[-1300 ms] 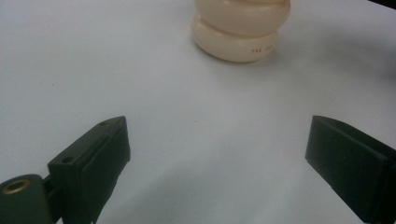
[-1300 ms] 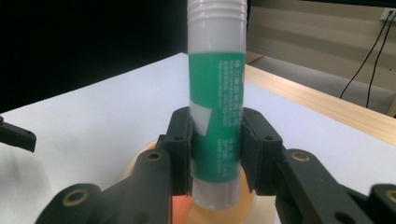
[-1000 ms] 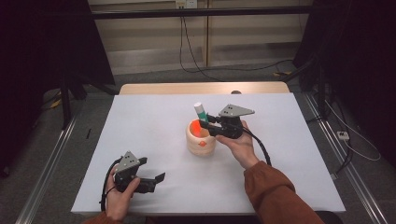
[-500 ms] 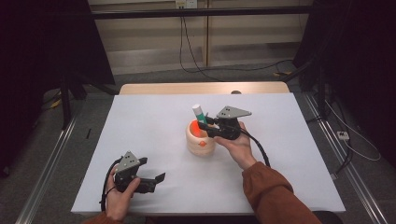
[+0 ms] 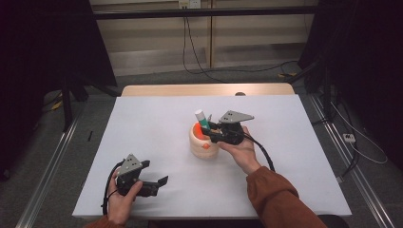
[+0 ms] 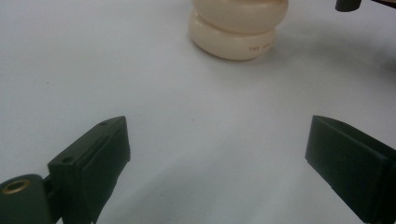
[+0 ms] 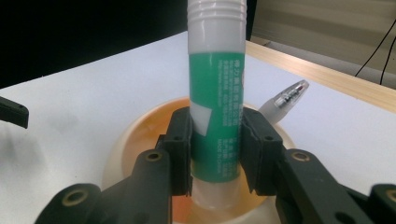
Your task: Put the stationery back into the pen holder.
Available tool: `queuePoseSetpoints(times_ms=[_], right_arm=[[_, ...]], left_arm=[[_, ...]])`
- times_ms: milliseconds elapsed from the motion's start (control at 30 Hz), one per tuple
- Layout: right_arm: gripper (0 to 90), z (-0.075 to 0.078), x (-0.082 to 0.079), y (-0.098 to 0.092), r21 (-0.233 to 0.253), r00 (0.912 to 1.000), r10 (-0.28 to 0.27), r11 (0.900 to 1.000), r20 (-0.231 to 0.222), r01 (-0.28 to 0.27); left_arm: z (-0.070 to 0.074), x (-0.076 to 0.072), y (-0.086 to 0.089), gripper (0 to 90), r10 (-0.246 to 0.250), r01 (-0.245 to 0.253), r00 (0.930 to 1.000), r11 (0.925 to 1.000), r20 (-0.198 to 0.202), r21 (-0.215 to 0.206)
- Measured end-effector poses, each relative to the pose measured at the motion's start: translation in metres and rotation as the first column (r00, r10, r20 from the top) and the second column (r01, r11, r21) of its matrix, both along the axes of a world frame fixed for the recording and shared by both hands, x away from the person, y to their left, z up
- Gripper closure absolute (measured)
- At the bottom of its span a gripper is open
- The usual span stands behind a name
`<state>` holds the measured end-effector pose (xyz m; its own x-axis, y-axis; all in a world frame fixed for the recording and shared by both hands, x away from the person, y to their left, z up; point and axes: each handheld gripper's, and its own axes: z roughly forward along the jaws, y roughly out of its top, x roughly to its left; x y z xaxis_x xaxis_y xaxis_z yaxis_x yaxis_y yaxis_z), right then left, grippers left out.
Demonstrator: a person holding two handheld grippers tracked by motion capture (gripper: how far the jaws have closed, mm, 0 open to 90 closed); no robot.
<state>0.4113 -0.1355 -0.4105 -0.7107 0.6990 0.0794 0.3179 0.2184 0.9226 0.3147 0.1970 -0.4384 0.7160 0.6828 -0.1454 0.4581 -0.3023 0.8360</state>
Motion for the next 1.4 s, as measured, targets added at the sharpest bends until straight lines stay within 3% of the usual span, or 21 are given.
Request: queuePoseSetpoints(times_ms=[300, 633, 900, 1033, 1233, 1333, 1400], right_arm=[[65.7, 0.0, -0.001, -0.002, -0.006, 1.0, -0.005, 1.0, 0.0, 0.005], [57.6, 0.002, -0.002, -0.003, 0.001, 1.0, -0.002, 1.0, -0.002, 0.002], [48.5, 0.008, -0.006, -0.005, -0.006, 0.9997, -0.001, 1.0, 0.022, 0.001], [39.9, 0.01, -0.008, -0.004, -0.018, 0.9996, -0.001, 1.0, 0.028, 0.002], [16.2, 0.012, -0.008, -0.009, 0.003, 0.9999, -0.014, 1.0, -0.002, 0.014], [11.8, 0.013, -0.01, -0.009, -0.032, 0.9999, -0.009, 0.999, 0.009, 0.01], [8.8, 0.014, -0.011, -0.01, -0.023, 0.9999, -0.015, 1.0, 0.005, 0.015]], left_arm=[[-0.001, 0.001, 0.0, 6.4, -0.002, 0.002, 1.0, 1.0, -0.002, 0.005], [-0.001, 0.001, 0.0, 6.4, -0.001, 0.001, 1.0, 1.0, -0.005, 0.006], [-0.001, 0.001, 0.0, 6.4, -0.001, 0.001, 1.0, 1.0, -0.002, 0.005], [-0.001, 0.002, -0.001, 6.4, -0.003, 0.003, 1.0, 1.0, -0.001, 0.004], [0.0, 0.001, -0.002, 6.4, 0.002, -0.002, 1.0, 1.0, 0.001, 0.005], [0.0, 0.002, -0.001, 6.4, 0.004, -0.004, 1.0, 1.0, -0.003, 0.001], [0.0, 0.003, 0.0, 6.4, 0.011, -0.011, 0.9999, 0.9999, -0.002, -0.001]])
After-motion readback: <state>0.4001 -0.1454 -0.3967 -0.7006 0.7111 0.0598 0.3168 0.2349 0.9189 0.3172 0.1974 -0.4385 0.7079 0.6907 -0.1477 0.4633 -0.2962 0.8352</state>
